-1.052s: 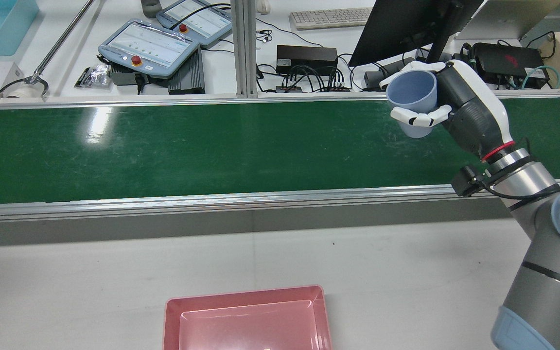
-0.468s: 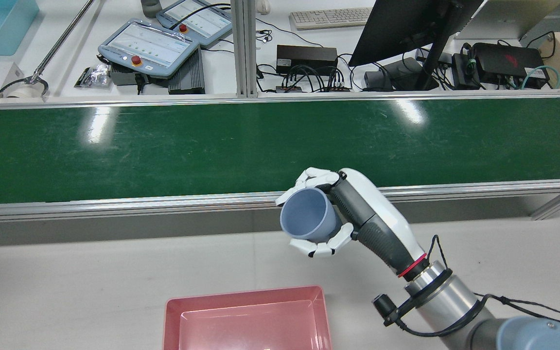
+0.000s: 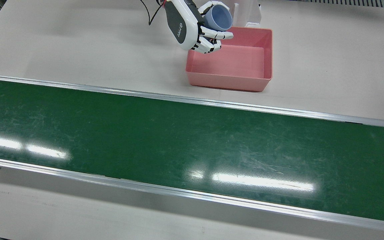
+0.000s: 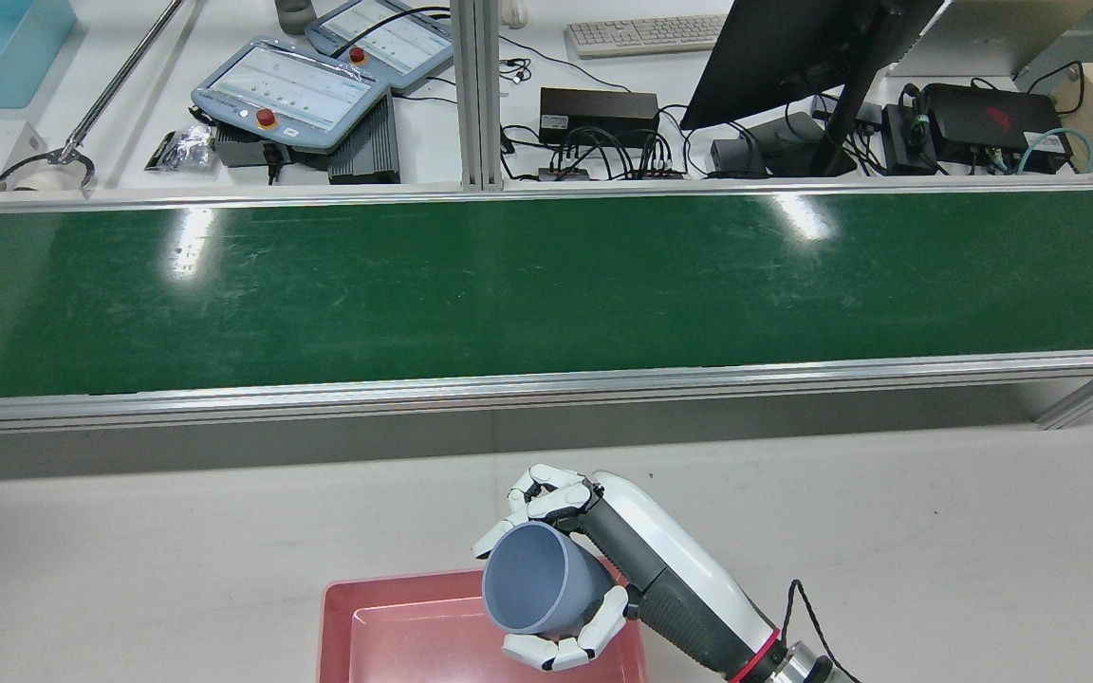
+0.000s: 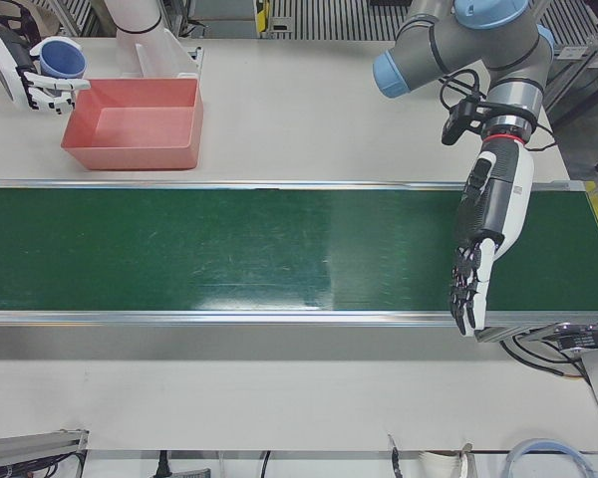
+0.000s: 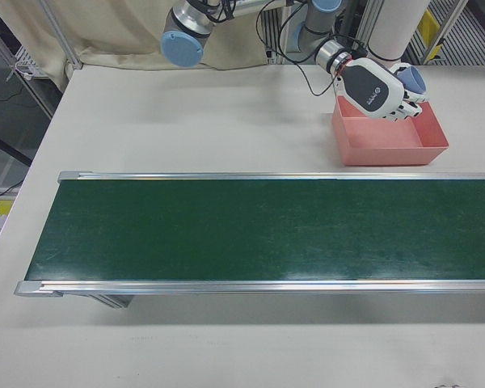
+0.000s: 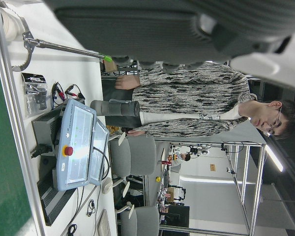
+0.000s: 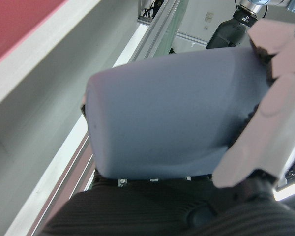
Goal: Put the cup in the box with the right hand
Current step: 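Carry the blue cup toward the robot over the pink tray, then lower the cup into the pink tray and open the right hand, then withdraw the open right hand upward from the cup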
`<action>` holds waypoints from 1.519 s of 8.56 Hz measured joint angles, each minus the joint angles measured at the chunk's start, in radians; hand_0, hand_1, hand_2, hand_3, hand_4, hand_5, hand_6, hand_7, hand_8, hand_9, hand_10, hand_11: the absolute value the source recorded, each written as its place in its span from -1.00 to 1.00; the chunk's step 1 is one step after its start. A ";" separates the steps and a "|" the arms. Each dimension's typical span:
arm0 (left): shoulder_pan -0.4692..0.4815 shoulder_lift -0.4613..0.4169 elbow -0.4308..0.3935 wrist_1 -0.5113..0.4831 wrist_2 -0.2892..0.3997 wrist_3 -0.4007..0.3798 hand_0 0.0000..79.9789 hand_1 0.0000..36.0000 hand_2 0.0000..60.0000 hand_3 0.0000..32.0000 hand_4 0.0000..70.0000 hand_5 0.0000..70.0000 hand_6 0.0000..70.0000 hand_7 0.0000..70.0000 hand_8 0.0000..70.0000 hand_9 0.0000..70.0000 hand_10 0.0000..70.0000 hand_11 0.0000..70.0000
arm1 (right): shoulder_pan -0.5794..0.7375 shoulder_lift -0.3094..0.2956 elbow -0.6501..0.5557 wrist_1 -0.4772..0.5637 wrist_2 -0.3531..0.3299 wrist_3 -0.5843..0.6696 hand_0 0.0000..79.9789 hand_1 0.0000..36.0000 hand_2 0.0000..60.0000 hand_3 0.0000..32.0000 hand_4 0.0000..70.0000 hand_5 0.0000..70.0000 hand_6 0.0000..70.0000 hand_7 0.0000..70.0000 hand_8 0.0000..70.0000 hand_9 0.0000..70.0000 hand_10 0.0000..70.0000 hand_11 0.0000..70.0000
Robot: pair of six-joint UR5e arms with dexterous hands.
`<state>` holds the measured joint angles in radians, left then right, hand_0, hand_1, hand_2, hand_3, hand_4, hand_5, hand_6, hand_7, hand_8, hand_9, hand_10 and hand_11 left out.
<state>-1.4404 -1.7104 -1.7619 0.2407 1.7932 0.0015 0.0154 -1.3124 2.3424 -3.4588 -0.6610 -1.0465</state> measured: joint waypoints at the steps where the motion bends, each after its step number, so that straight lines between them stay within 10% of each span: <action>1: 0.000 0.000 0.000 0.000 0.000 0.000 -1.00 -1.00 -1.00 -1.00 -1.00 -1.00 -1.00 -1.00 -1.00 -1.00 -1.00 -1.00 | -0.014 -0.008 -0.001 0.004 0.004 -0.001 0.56 -0.15 -1.00 -1.00 -0.66 -0.80 -0.92 -0.84 -0.84 -0.72 -1.00 -0.97; 13: 0.000 0.000 0.002 -0.001 0.000 0.000 -1.00 -1.00 -1.00 -1.00 -1.00 -1.00 -1.00 -1.00 -1.00 -1.00 -1.00 -1.00 | 0.060 -0.093 0.047 0.005 -0.004 0.164 0.41 -0.11 -0.88 -1.00 -0.75 -0.80 -0.88 -0.66 -0.74 -0.55 -0.98 -0.91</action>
<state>-1.4404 -1.7104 -1.7599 0.2393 1.7932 0.0015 0.0756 -1.4058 2.3896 -3.4537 -0.6649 -0.8821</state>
